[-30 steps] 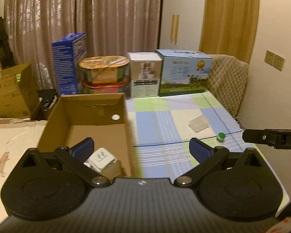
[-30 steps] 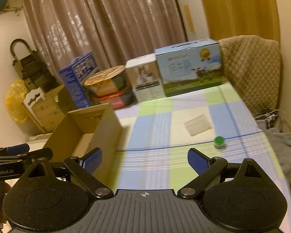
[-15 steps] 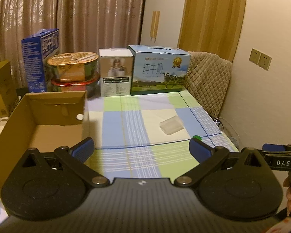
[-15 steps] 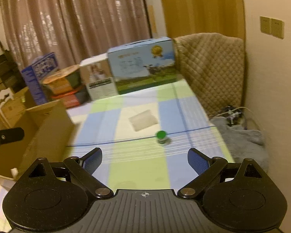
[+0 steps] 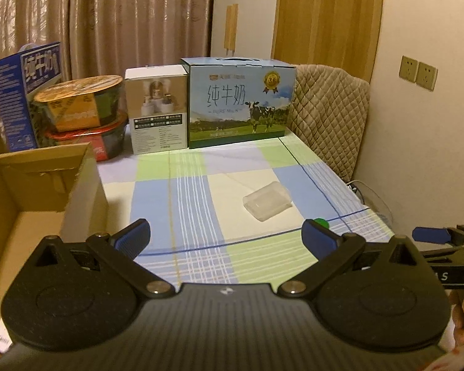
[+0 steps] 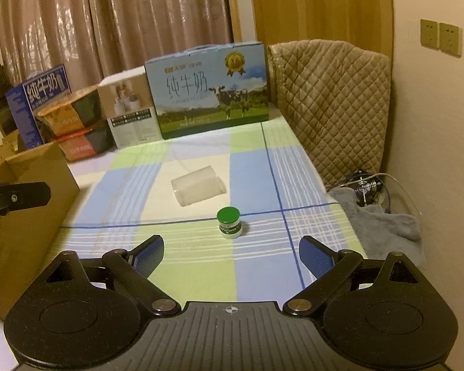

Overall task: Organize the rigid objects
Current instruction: 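Withdraw both open tools from the box toward the cup and jar on the table, then grasp the green-lidded jar with the right tool while the left tool grasps the clear cup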

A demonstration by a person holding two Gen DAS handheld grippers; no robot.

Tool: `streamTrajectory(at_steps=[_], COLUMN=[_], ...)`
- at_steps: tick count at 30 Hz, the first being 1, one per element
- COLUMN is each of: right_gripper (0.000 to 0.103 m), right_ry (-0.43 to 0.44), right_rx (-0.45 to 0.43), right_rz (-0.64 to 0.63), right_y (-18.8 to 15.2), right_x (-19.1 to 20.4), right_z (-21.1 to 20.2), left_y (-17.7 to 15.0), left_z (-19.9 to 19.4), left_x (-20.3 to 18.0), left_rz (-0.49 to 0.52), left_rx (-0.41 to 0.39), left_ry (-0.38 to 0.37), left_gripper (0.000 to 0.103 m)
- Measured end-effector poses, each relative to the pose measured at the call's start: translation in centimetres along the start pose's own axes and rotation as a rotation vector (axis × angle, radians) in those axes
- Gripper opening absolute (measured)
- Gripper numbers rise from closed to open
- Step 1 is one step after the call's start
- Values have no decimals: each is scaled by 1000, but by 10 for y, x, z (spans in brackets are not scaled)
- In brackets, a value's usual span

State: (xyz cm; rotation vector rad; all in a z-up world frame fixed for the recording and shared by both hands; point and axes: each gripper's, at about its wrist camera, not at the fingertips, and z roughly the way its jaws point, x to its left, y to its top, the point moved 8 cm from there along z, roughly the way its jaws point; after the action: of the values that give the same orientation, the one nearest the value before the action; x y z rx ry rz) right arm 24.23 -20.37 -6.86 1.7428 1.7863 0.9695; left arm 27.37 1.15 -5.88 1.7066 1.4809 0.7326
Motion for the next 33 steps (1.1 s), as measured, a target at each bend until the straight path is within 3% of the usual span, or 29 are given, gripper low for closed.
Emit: streamTrajectory(at_steps=[10,21,33], right_gripper=[89,64,38], right_ry=[7,25,25], right_rx=[-25,35,49], right_rz=[-123,-134,-169], right_y=[-1,-3,-10], right_x=[4,-3,-2], right_z=[68,124,145], left_y=[-19,-37,-46], left_z=[69,105,113], left_x=[-3,-5,-4], left_rz=[38,39,25], left_rx=[68,76,90], left_ry=[-18,-43,-61], left_gripper=[102,102,102])
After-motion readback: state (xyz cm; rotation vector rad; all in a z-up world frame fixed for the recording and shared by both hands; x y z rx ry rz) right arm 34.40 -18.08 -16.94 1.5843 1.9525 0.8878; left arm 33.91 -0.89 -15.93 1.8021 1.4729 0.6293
